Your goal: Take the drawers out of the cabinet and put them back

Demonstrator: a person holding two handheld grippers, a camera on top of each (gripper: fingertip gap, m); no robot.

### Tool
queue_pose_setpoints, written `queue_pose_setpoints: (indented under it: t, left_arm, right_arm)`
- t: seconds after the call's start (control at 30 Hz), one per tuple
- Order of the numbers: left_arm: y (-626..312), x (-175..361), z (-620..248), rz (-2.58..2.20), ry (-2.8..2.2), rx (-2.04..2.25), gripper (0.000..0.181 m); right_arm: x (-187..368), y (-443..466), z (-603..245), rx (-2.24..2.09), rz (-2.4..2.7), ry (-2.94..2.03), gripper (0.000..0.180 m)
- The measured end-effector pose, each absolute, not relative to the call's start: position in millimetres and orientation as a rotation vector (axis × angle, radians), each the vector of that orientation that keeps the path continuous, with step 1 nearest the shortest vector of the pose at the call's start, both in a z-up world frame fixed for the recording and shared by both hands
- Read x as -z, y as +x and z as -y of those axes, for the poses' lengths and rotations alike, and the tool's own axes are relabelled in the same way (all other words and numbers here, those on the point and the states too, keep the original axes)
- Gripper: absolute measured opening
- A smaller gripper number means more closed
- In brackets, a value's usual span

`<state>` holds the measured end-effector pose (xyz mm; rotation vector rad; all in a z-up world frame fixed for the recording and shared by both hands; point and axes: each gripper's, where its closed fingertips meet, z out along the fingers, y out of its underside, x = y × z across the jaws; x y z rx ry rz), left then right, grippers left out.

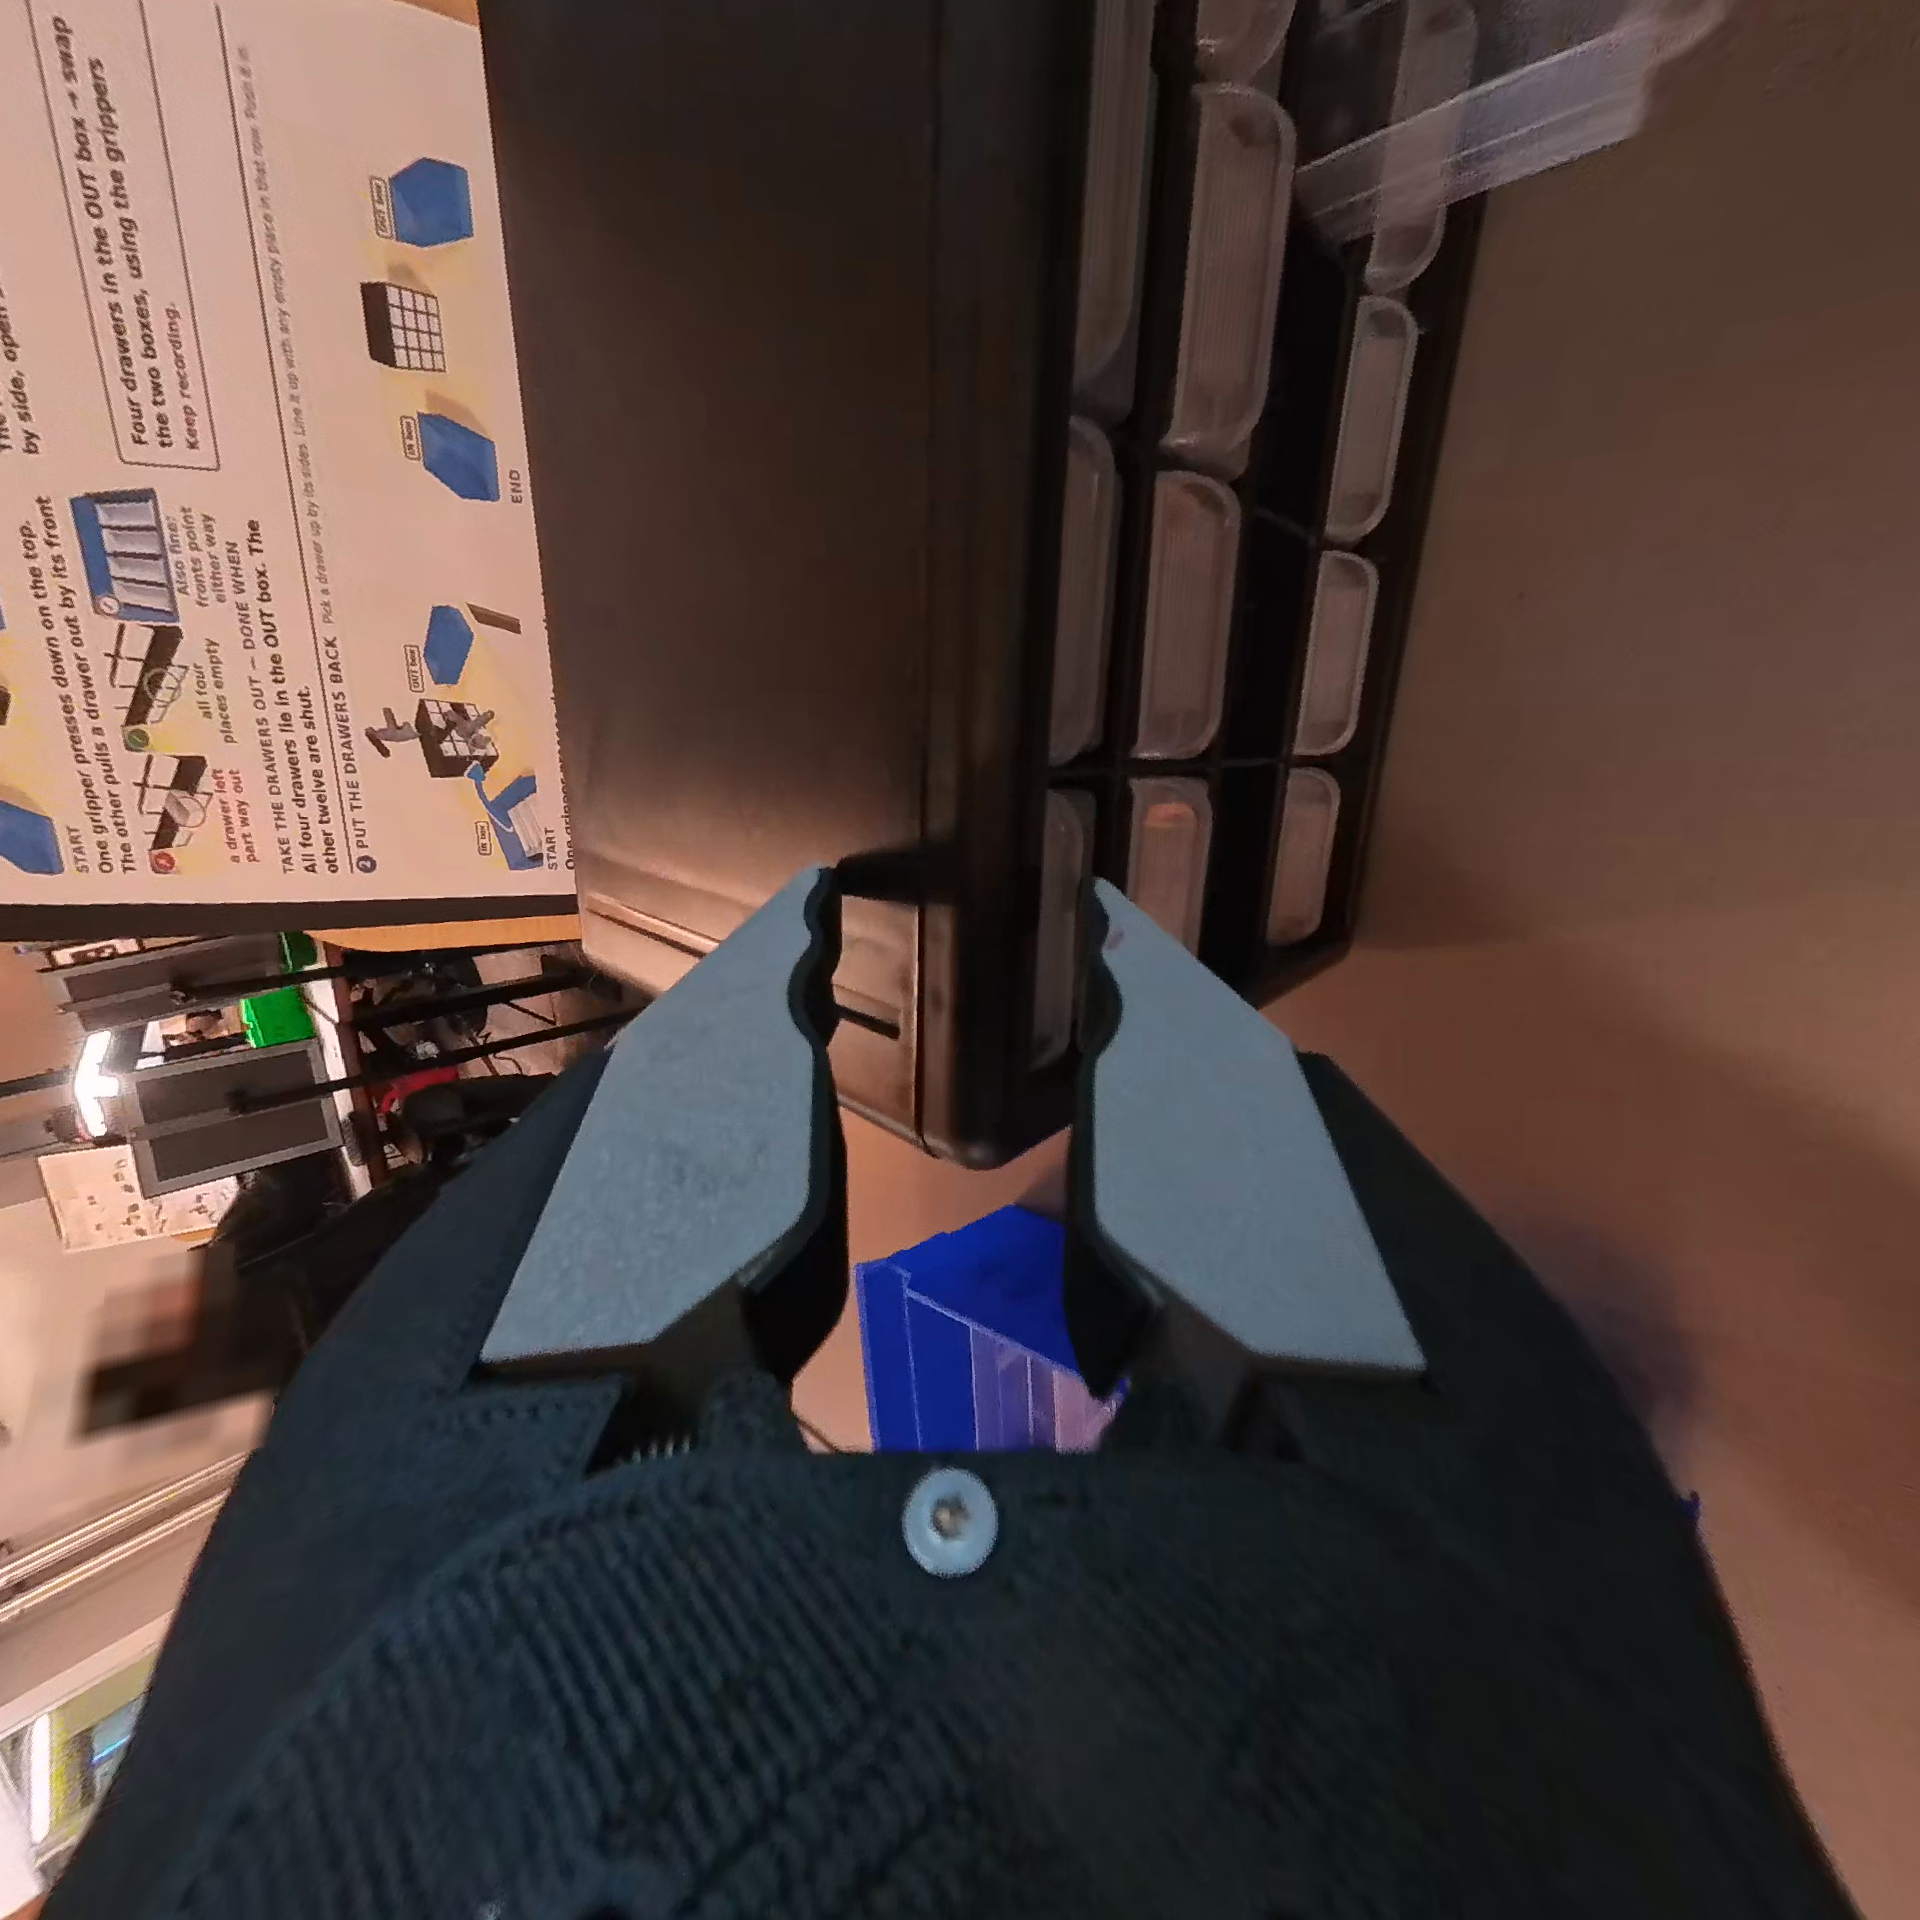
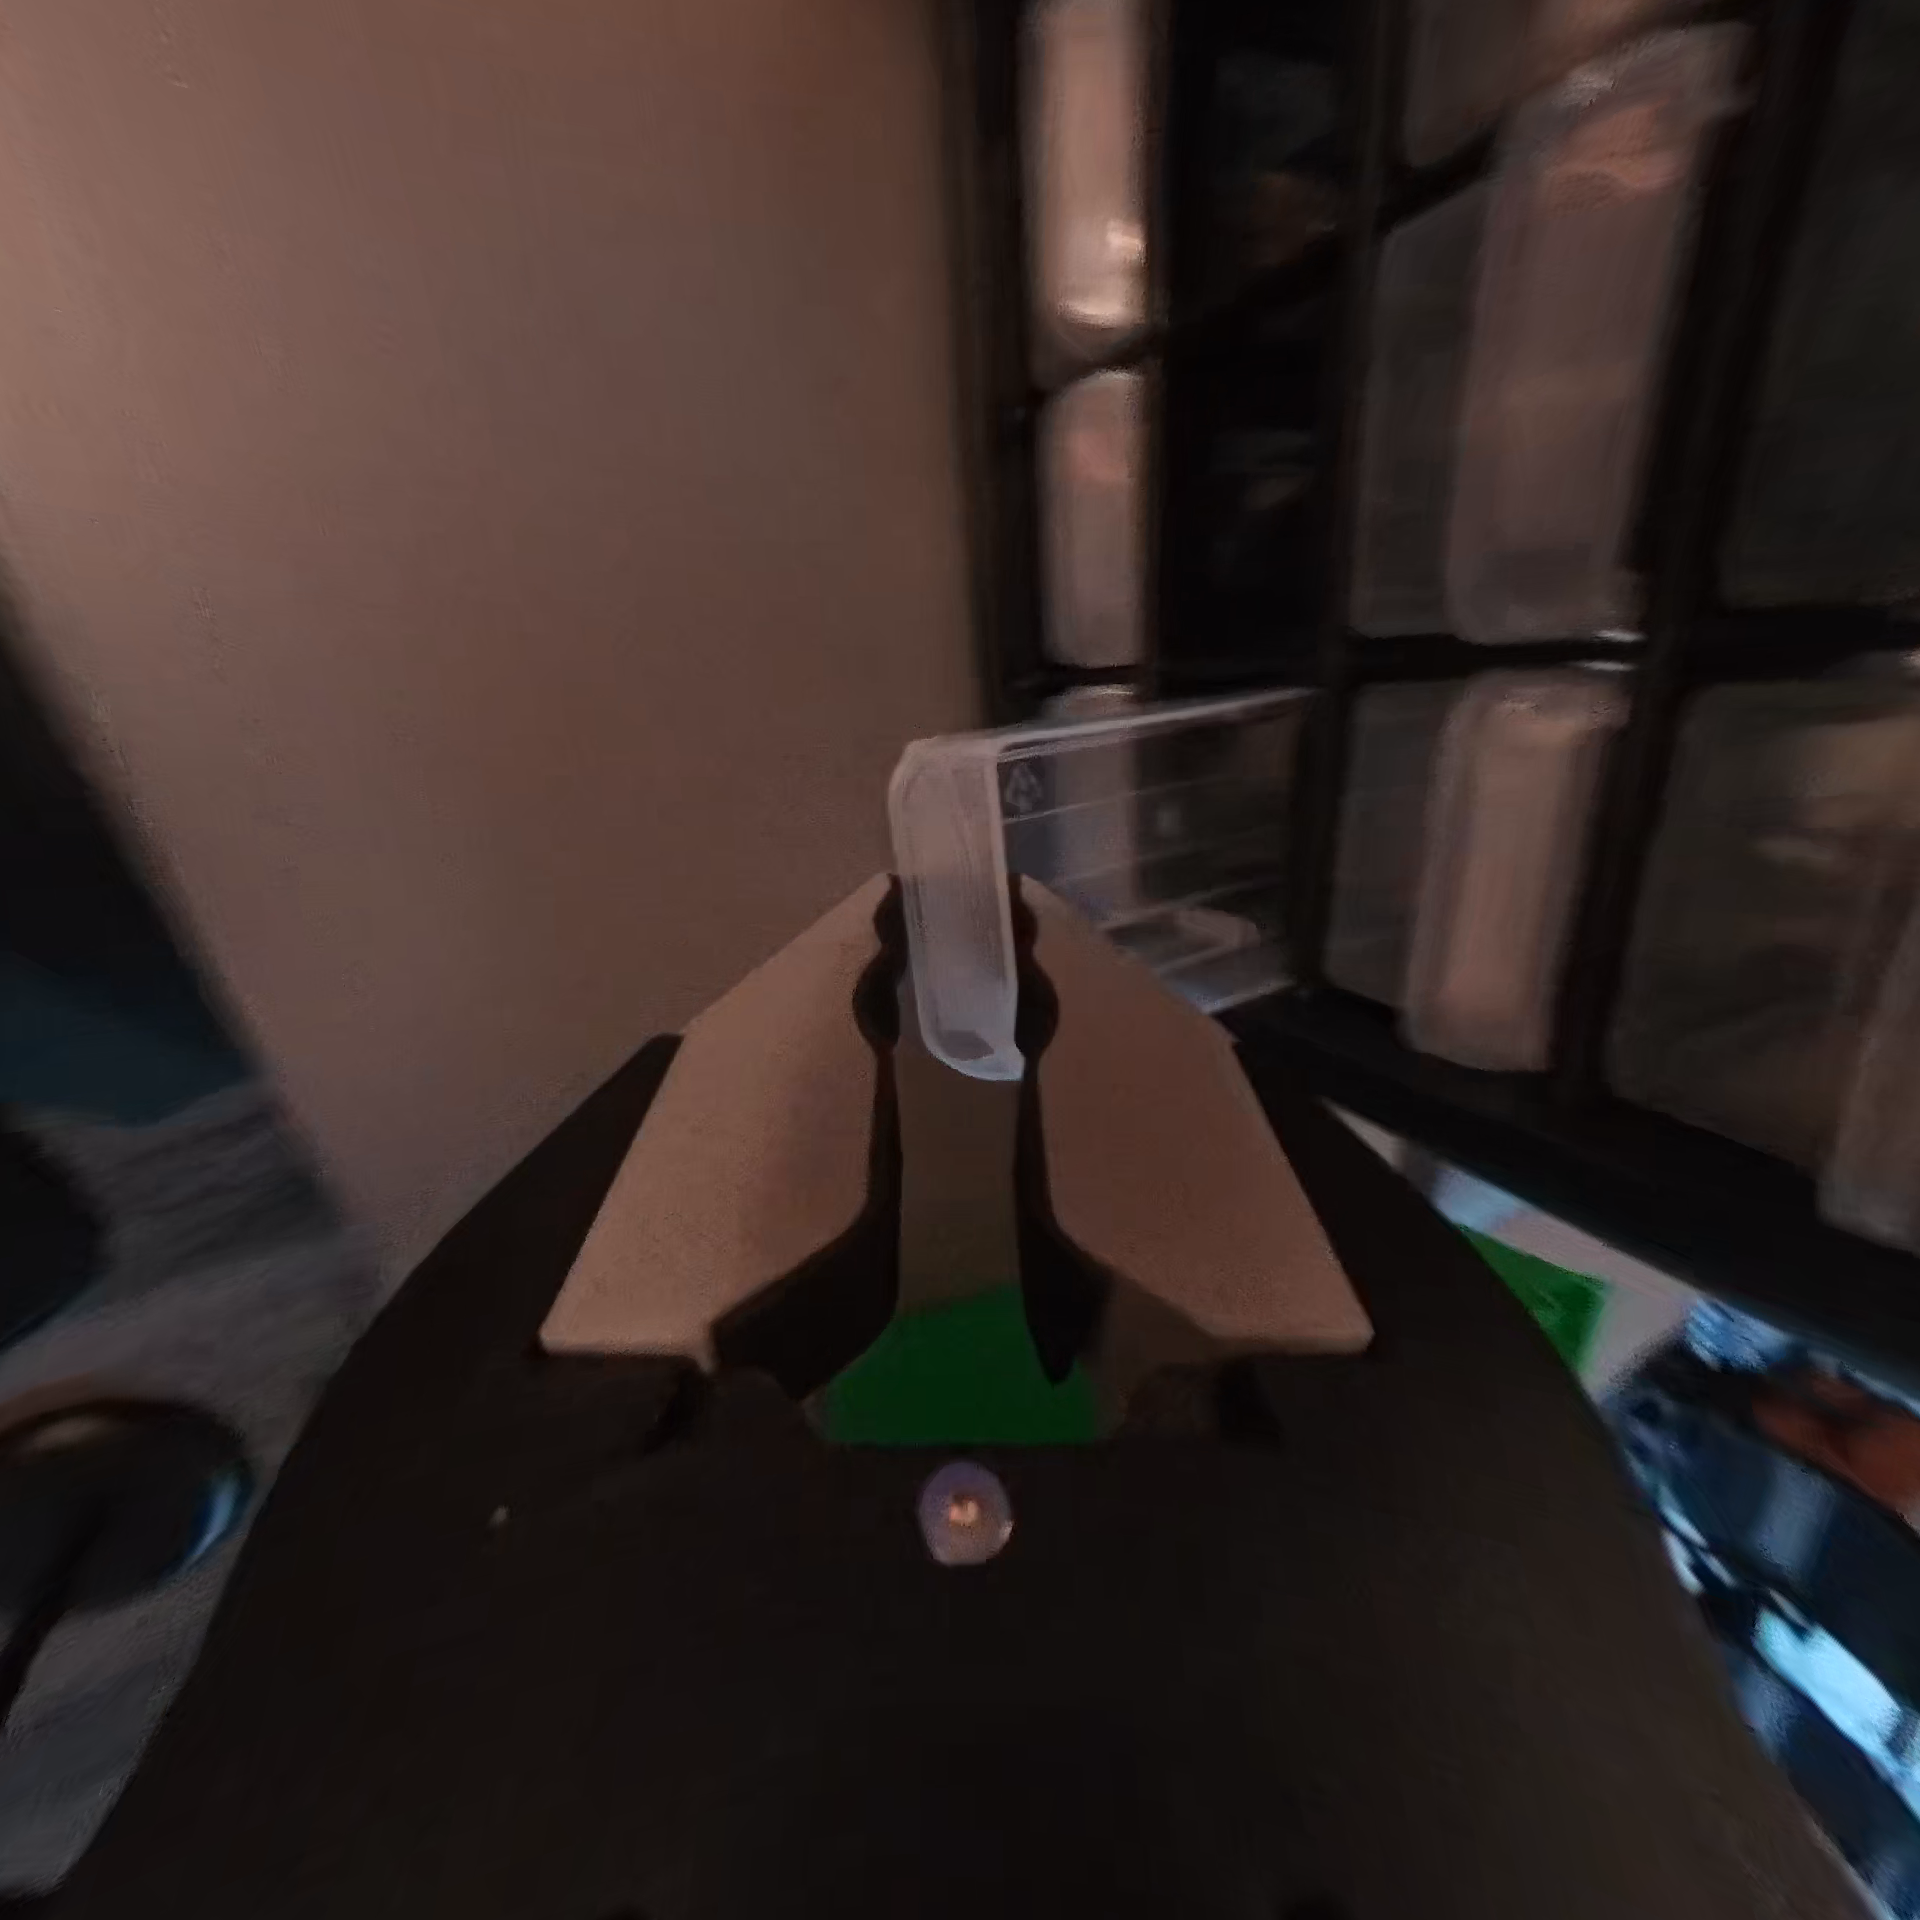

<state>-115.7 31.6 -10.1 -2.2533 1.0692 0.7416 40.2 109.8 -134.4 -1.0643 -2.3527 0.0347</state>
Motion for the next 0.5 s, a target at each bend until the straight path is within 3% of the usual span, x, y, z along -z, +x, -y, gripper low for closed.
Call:
queue_pose_setpoints:
  t: [0.13, 0.3, 0.43, 0.5]
  left_arm:
    - [-115.7, 10.1, -31.7, -1.056, -2.259, -0.737, 0.044]
    - [-115.7, 9.9, -31.9, -1.060, -2.264, -0.739, 0.044]
    - [-115.8, 9.7, -31.9, -1.062, -2.269, -0.733, 0.044]
    - [-115.8, 9.7, -31.8, -1.056, -2.272, -0.732, 0.044]
  right_arm:
    - [128.0, 22.3, -139.2, 0.045, 2.173, -1.163, 0.026]
    - [109.5, 39.1, -107.3, -0.176, 2.199, -1.130, 0.028]
    - [117.0, 58.4, -57.4, -0.440, 2.411, -1.001, 0.003]
    - [120.1, 47.7, -69.5, -0.405, 2.359, -1.043, 0.000]
